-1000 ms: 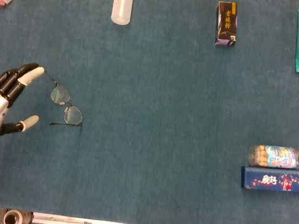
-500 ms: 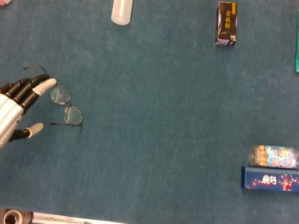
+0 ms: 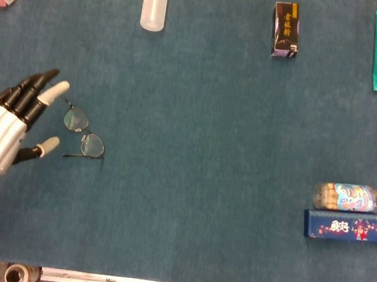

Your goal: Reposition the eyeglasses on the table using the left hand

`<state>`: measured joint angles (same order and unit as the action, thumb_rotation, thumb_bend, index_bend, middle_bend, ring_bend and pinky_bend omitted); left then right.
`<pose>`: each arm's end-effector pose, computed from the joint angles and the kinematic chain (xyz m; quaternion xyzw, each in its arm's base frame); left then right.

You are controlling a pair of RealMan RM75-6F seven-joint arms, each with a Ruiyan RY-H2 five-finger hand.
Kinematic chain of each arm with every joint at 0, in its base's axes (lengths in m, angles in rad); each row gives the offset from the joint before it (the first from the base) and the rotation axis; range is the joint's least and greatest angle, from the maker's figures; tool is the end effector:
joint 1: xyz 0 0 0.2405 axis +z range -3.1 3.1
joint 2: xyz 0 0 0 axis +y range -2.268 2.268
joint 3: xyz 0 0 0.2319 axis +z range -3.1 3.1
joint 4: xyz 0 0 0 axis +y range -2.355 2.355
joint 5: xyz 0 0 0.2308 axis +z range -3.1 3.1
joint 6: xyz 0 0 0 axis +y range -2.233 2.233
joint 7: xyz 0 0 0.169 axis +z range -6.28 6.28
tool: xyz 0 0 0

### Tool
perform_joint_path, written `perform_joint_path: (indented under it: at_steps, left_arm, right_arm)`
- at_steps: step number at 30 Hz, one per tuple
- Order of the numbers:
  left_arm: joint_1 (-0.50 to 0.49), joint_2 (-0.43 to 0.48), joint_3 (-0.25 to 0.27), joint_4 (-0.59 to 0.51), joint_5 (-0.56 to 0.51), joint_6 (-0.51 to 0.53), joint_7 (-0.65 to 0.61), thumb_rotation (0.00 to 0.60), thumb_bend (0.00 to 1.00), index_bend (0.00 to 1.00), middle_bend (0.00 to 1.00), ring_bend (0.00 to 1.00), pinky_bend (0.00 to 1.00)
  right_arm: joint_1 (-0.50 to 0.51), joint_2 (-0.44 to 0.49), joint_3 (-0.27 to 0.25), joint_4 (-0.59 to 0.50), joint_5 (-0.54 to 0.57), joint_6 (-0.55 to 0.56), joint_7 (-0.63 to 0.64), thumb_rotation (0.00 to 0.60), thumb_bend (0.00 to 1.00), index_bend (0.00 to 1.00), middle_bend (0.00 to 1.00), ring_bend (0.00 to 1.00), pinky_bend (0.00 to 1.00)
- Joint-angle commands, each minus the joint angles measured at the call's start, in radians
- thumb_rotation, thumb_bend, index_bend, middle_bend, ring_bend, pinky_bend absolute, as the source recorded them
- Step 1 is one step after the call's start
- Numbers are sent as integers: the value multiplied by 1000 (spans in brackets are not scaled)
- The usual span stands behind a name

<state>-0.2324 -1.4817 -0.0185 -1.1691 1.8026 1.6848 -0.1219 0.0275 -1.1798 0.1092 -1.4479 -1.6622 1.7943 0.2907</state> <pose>-0.2499 0.2310 0.0594 -0.6583 -0.2476 -0.5348 0.4683 -0.2839 -0.1921 0.1707 0.5300 -0.3101 0.5621 0.5541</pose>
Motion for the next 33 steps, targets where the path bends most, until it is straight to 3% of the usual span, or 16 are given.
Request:
perform_joint_path:
  at_steps: [1, 8, 14, 33]
  left_arm:
    - [-21, -10, -22, 33, -24, -5, -50, 600, 74, 129, 82, 154, 428]
    - [-68, -19, -53, 80, -61, -45, -111, 600, 74, 122, 49, 137, 380]
    - [-111, -18, -62, 67, -100, -142, -31, 600, 74, 71, 3, 86, 254]
    - [-225, -66, -93, 138, -210, -353, 71, 600, 74, 60, 0, 58, 233]
  right_arm:
    - [0, 0, 0, -1, 0, -1, -1, 600, 313, 601, 573, 507, 534]
    - [3, 0, -1, 0, 0, -6, -7, 600, 313, 601, 573, 508, 534]
    - [4, 0, 0, -1, 3, -11, -9, 600, 313, 601, 573, 507, 530]
    - [5, -1, 1, -1, 9, -16, -13, 600, 313, 601, 573, 507, 525]
